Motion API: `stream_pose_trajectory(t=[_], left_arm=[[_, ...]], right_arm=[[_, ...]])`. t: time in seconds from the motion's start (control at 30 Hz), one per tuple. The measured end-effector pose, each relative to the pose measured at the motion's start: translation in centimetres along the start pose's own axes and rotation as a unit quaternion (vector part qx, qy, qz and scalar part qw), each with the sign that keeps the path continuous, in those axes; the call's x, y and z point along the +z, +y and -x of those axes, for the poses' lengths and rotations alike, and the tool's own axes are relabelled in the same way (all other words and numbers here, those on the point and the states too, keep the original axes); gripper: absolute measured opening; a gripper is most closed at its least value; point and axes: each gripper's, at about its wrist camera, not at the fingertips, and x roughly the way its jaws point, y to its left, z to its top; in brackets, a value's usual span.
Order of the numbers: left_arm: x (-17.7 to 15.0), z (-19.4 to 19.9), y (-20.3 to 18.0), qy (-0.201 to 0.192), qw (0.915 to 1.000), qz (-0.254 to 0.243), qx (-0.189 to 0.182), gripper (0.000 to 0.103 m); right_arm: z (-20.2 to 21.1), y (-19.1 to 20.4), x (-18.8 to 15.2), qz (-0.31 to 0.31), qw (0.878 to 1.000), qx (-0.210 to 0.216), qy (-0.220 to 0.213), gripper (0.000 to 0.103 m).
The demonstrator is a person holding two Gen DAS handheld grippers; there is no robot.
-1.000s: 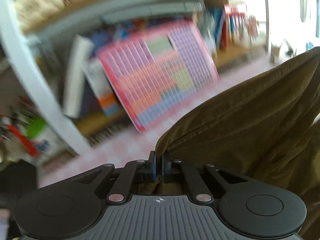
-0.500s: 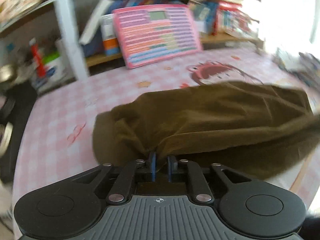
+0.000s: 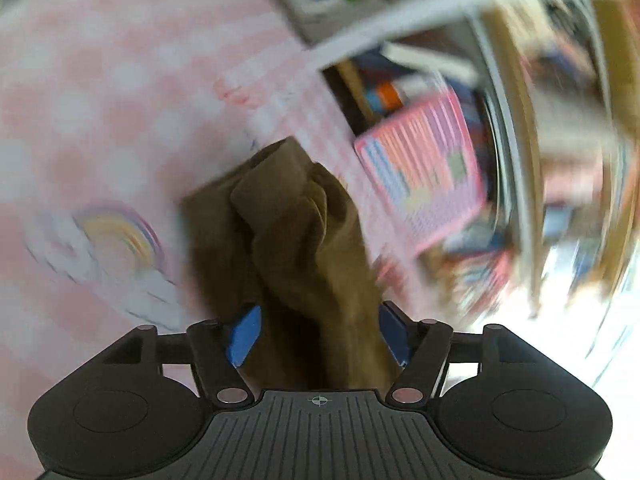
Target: Fold clothes
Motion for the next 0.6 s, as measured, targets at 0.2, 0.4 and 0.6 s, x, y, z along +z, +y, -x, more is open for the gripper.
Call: stream_pose_trajectory(t=[0.2, 0.4, 0.6], left_arm=[[0.3, -3.8, 1.0, -0.01, 0.9931, 0.115, 0.018, 0.064], [0.4, -3.8, -2.1, -0.043, 0.9982, 0.034, 0.024, 0.007], [-0.5, -2.3, -6.7, -0.077, 0.9895, -0.117, 0.036, 0.005]], right_arm=[[-1.5, -2.4, 0.3, -0.207, 0.977, 0.051, -0.022, 0.054], [-2.8, -3.5, 0.4, -0.267, 0.961, 0.048, -0.048, 0.047], [-2.8, -3.2, 2.7, -0.269, 0.959, 0.013, -0.09, 0.004]])
